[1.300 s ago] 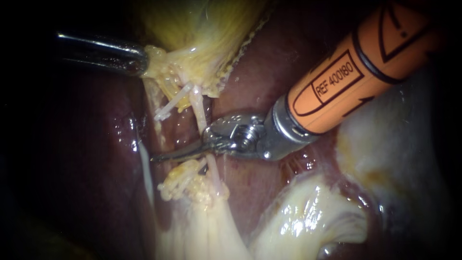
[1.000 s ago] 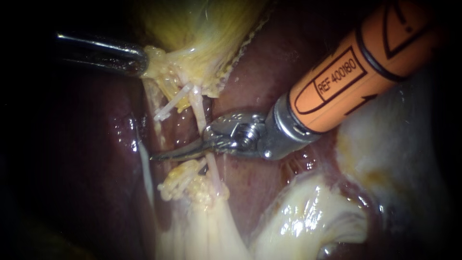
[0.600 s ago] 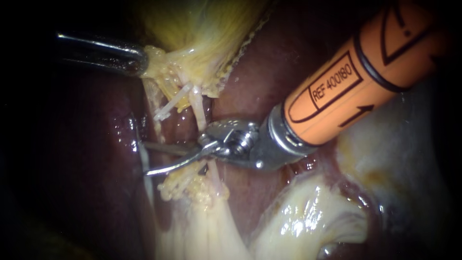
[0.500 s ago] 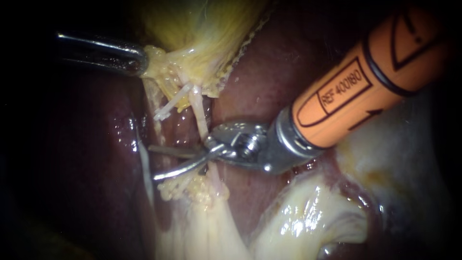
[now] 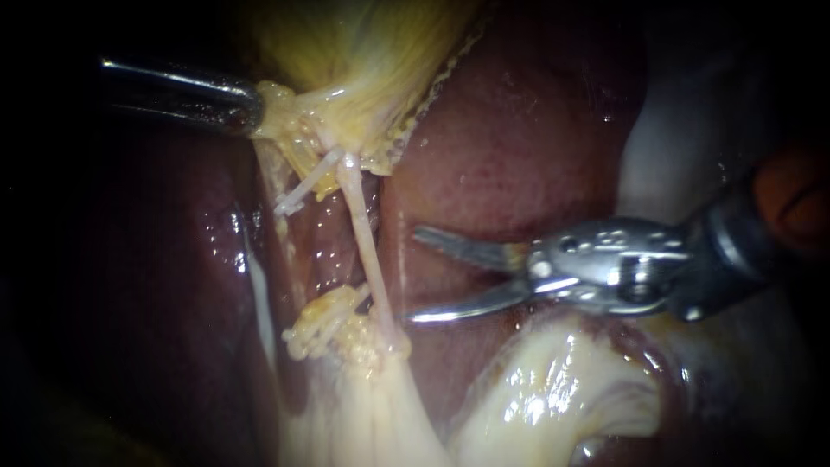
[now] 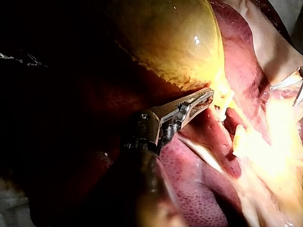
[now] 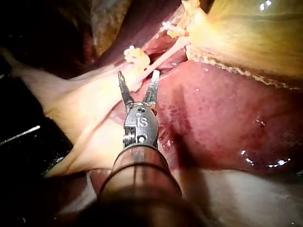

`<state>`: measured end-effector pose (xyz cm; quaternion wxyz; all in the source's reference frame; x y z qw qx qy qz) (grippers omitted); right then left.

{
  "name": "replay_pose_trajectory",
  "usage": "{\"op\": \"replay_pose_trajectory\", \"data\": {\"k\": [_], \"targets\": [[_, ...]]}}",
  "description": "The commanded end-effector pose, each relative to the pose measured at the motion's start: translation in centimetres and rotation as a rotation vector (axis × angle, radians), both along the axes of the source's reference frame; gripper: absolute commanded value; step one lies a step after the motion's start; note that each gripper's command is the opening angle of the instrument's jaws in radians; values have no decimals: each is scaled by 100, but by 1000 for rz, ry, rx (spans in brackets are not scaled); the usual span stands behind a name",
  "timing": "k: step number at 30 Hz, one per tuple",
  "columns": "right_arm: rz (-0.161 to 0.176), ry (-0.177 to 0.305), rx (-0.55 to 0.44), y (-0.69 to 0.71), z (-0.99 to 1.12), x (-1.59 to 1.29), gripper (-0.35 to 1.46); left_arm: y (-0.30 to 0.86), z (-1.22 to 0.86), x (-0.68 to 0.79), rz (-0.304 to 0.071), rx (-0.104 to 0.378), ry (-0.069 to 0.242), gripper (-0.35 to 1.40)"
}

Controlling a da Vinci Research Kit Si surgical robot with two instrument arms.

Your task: Go back from the cut left tube

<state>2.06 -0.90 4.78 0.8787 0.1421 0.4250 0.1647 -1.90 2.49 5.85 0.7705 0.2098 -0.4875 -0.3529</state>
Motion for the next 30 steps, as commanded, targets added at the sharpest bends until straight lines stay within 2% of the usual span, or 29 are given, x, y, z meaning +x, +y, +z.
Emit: {"op": "replay_pose_trajectory", "data": {"k": [1, 4, 7, 16, 20, 26, 30], "targets": [[-32, -50, -23, 5, -3, -6, 145, 0, 0, 0, -2, -1, 2, -35], [-77, -134, -38, 16, -12, -14, 145, -1, 0, 0, -2, -1, 2, -35], [-100, -166, -31, 20, -18, -16, 145, -1, 1, -1, -2, -1, 2, -35], [-103, -167, -22, 17, -21, -17, 145, -5, 4, -7, -5, -5, 6, -35], [-105, -166, -23, 16, -21, -20, 145, -15, 15, -24, -5, -11, 7, -35], [-105, -166, -23, 15, -21, -20, 145, -26, 32, -52, 7, -6, 24, -35], [-105, -166, -24, 15, -21, -20, 145, -30, 36, -57, 11, -1, 26, -35]]}}
